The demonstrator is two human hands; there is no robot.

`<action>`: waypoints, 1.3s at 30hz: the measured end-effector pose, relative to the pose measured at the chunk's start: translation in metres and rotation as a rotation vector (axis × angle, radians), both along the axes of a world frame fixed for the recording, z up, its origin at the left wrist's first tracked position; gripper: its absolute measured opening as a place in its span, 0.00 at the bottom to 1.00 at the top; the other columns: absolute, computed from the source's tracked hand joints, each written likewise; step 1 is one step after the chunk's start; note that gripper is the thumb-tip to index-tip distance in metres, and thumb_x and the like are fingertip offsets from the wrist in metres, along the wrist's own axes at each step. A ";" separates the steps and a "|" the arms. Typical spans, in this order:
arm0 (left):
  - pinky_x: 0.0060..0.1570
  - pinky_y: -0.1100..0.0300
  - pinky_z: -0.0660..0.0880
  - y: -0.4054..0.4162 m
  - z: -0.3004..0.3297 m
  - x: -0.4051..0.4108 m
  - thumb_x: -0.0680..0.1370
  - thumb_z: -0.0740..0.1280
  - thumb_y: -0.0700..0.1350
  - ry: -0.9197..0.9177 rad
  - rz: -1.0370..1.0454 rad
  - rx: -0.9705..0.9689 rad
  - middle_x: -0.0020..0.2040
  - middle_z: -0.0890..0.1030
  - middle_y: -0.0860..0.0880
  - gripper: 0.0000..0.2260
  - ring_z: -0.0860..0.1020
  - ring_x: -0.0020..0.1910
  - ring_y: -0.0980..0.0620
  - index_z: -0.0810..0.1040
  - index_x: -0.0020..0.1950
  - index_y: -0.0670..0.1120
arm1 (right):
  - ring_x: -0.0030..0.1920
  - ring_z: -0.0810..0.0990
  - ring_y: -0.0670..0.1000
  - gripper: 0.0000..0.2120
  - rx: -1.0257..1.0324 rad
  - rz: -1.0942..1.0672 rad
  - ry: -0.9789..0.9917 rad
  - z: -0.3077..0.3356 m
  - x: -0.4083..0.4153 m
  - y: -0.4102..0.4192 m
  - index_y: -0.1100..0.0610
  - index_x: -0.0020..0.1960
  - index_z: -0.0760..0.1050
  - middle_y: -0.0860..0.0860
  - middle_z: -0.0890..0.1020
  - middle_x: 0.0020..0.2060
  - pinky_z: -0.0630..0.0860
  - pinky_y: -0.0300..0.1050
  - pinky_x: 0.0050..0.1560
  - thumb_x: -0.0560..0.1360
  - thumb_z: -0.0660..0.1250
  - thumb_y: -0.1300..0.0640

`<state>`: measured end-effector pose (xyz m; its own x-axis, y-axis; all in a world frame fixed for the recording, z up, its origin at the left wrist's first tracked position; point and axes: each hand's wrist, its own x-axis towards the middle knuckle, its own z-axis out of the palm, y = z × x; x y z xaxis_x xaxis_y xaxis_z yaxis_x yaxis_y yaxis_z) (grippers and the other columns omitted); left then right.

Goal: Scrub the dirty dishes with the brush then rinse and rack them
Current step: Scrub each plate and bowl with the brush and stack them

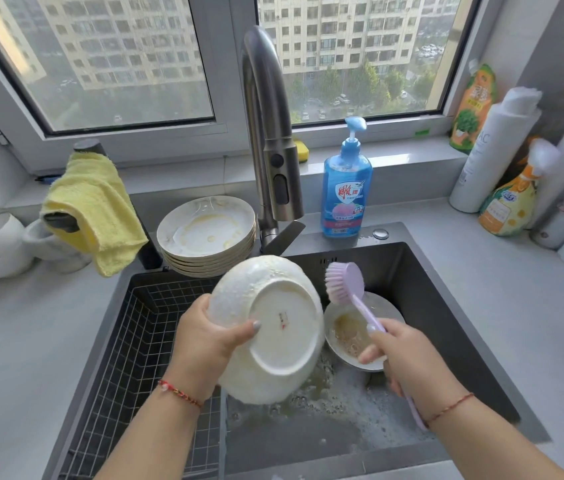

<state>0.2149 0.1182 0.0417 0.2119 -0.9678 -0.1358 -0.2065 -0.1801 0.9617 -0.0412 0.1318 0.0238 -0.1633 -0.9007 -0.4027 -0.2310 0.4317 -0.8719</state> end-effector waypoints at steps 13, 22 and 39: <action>0.35 0.58 0.75 0.003 -0.004 -0.019 0.63 0.81 0.38 -0.163 -0.046 -0.016 0.41 0.81 0.48 0.18 0.80 0.40 0.49 0.76 0.45 0.47 | 0.29 0.70 0.41 0.15 -0.371 0.449 0.146 0.055 0.048 0.031 0.38 0.62 0.74 0.50 0.80 0.31 0.75 0.48 0.34 0.81 0.58 0.54; 0.45 0.45 0.82 0.005 0.003 -0.007 0.65 0.79 0.33 0.056 0.159 0.010 0.48 0.83 0.44 0.19 0.82 0.46 0.43 0.77 0.51 0.44 | 0.26 0.70 0.43 0.18 -0.343 0.372 0.392 0.038 0.034 0.030 0.34 0.66 0.66 0.50 0.75 0.28 0.66 0.35 0.28 0.81 0.57 0.53; 0.45 0.39 0.81 0.011 0.045 0.053 0.62 0.80 0.37 0.159 0.338 -0.075 0.49 0.85 0.40 0.22 0.84 0.47 0.39 0.79 0.53 0.43 | 0.23 0.66 0.42 0.13 -0.178 0.298 0.349 0.026 0.037 0.024 0.36 0.56 0.72 0.40 0.71 0.23 0.63 0.36 0.27 0.80 0.57 0.54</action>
